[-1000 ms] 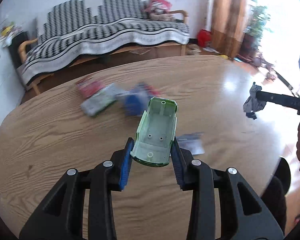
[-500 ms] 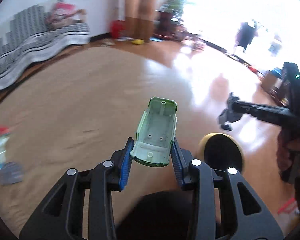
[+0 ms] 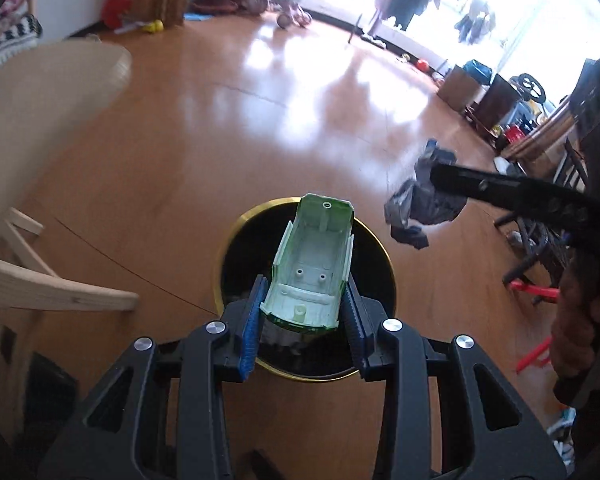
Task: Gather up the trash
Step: 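Carry the green tray and foil over the black bin, then open the left tool while right tool opens to drop tray and foil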
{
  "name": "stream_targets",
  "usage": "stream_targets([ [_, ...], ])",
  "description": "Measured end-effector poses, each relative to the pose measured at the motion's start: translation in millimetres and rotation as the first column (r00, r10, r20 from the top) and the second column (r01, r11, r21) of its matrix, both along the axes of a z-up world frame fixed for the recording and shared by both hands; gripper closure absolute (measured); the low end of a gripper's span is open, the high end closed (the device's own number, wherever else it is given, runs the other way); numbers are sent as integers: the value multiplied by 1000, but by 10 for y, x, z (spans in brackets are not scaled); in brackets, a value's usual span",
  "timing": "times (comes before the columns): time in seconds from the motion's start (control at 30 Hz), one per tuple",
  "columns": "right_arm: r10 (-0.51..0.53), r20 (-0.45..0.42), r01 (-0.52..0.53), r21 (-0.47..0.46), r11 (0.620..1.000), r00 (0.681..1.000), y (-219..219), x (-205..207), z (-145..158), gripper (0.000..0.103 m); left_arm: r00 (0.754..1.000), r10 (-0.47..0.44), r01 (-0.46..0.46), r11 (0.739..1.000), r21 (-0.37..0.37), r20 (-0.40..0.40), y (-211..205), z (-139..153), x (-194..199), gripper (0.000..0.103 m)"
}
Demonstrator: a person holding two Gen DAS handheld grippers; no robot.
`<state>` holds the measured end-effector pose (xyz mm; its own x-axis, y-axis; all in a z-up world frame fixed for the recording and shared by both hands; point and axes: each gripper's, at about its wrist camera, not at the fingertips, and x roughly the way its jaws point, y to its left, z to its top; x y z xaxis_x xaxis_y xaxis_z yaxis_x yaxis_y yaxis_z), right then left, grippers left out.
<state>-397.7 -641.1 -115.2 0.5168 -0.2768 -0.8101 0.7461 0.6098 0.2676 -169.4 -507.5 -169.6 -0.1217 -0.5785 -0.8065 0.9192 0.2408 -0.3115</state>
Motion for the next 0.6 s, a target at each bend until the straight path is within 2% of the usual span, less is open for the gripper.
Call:
stream_targets([
  [0.1,-19,-4,19,13,1000,1000,-15,-72,-90,80,999,-19,20,1000,20,-27,-98,-267,-87,67],
  [0.2,-26,-11,26,22,999,1000,-33,-51,-160,80,1000,-1,3,998,64,-28,-139,-453,-120,67],
  [0.3,-37,-19,37,34,999,999,-30,-30,-212,80,1000,3,-3,998,58,-4,-191,-483,-141,67],
  [0.6,-52,-28,54,44,998,998,-69,20,-244,80,1000,2,-1,998,65,-19,-185,-523,-110,67],
])
